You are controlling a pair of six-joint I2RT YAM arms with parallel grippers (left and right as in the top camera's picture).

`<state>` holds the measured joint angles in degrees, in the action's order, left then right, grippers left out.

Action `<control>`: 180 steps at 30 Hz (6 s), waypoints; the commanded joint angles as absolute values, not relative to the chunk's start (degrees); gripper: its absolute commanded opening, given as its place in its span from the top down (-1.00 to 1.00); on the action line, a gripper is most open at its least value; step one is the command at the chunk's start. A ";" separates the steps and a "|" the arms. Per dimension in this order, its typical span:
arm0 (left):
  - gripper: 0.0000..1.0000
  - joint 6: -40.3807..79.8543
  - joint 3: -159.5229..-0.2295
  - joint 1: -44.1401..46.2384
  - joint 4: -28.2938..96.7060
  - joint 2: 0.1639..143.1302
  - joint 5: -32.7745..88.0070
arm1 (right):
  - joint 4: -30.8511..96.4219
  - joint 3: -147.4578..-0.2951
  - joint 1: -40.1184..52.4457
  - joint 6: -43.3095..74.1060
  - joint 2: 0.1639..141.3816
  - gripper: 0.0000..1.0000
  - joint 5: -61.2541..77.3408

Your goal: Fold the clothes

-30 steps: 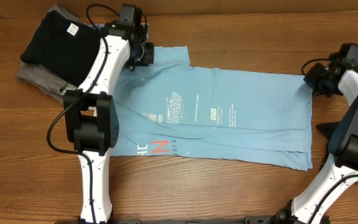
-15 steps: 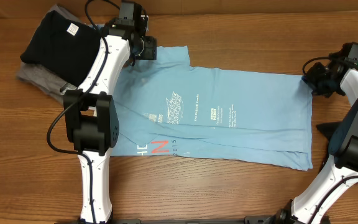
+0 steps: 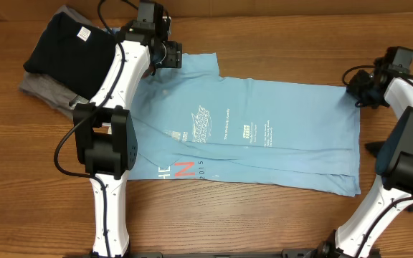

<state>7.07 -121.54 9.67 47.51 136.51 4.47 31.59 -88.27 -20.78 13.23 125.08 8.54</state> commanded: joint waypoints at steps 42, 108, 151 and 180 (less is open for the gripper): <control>0.83 12.47 -122.17 7.86 36.67 142.54 10.76 | 49.67 -89.76 -21.50 13.06 106.63 0.92 16.19; 0.92 6.55 -110.72 6.68 90.04 127.26 -6.66 | 82.83 -89.69 -24.51 19.79 106.63 0.92 -1.10; -0.03 10.55 -107.28 7.46 88.58 108.64 -2.22 | 77.08 -88.77 -28.69 11.64 87.31 -0.68 12.56; 0.66 15.09 -70.32 3.38 52.45 108.68 -8.32 | 55.68 -54.39 -34.15 14.50 92.53 -0.79 14.72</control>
<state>13.34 -71.00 5.50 52.77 108.77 -5.63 56.16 -54.76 -34.13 12.53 91.57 16.19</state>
